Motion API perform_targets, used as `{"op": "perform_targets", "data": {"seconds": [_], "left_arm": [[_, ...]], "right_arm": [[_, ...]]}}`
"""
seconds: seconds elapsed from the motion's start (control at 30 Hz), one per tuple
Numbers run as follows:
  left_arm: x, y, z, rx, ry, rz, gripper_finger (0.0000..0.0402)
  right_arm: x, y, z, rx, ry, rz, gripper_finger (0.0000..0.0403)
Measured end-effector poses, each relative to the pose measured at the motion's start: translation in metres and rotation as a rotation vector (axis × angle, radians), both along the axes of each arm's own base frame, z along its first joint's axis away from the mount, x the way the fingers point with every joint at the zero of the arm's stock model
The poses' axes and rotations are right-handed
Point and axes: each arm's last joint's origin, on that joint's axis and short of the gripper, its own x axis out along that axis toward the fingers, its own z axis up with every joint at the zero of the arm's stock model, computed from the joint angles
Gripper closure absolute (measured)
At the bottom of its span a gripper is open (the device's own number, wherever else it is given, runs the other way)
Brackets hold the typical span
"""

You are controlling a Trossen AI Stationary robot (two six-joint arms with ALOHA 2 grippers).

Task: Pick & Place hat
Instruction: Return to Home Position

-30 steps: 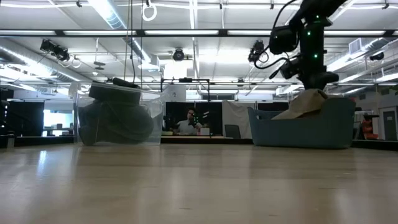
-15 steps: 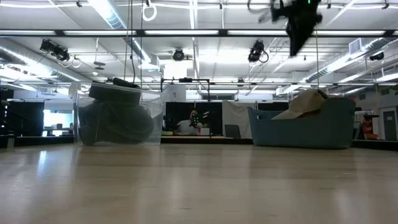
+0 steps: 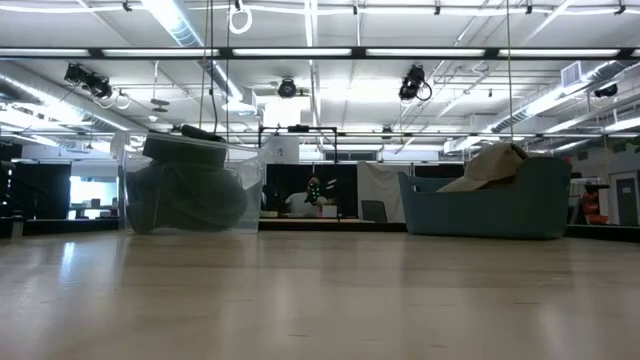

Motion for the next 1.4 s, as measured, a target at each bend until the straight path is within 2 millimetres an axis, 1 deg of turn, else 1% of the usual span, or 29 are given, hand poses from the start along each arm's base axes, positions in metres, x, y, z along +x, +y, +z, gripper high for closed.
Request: {"op": "perform_targets", "data": {"seconds": [0.07,0.17,0.37,0.47,0.6,0.73,0.83,1.0,1.1,1.2,1.27,1.4], "left_arm": [[-0.007,0.002,0.004,0.020,-0.006,0.023,0.0193],[-0.016,0.006,0.003,0.035,0.031,0.040,0.0193],[-0.038,0.013,-0.002,0.009,0.113,0.126,0.0193],[-0.050,0.014,-0.007,0.025,0.102,0.144,0.0193],[-0.070,0.020,-0.024,-0.009,0.061,0.147,0.0193],[-0.088,0.029,-0.048,-0.062,-0.049,0.123,0.0193],[-0.096,0.036,-0.067,-0.098,-0.150,0.073,0.0193],[-0.099,0.053,-0.104,-0.127,-0.278,0.020,0.0193],[-0.104,0.063,-0.125,-0.122,-0.317,0.038,0.0193],[-0.115,0.073,-0.140,-0.121,-0.328,0.084,0.0193],[-0.124,0.078,-0.147,-0.126,-0.345,0.111,0.0193],[-0.140,0.083,-0.160,-0.135,-0.399,0.135,0.0193]], "right_arm": [[-0.003,0.006,0.004,-0.006,-0.034,0.027,0.0299],[-0.006,0.012,0.006,-0.016,-0.053,0.064,0.0308],[-0.002,0.017,-0.002,-0.009,-0.108,0.088,0.0326],[-0.008,0.019,-0.008,0.004,-0.141,0.083,0.0332],[-0.020,0.021,-0.020,0.012,-0.233,0.072,0.0335],[-0.032,0.022,-0.040,0.033,-0.314,0.055,0.0335],[-0.038,0.023,-0.057,0.065,-0.371,0.039,0.0335],[-0.041,0.024,-0.092,0.086,-0.457,0.029,0.0335],[-0.045,0.024,-0.110,0.078,-0.514,0.033,0.0335],[-0.052,0.023,-0.129,0.069,-0.541,0.001,0.0334],[-0.058,0.022,-0.140,0.060,-0.562,-0.054,0.0334],[-0.070,0.021,-0.160,0.063,-0.589,-0.135,0.0334]]}}
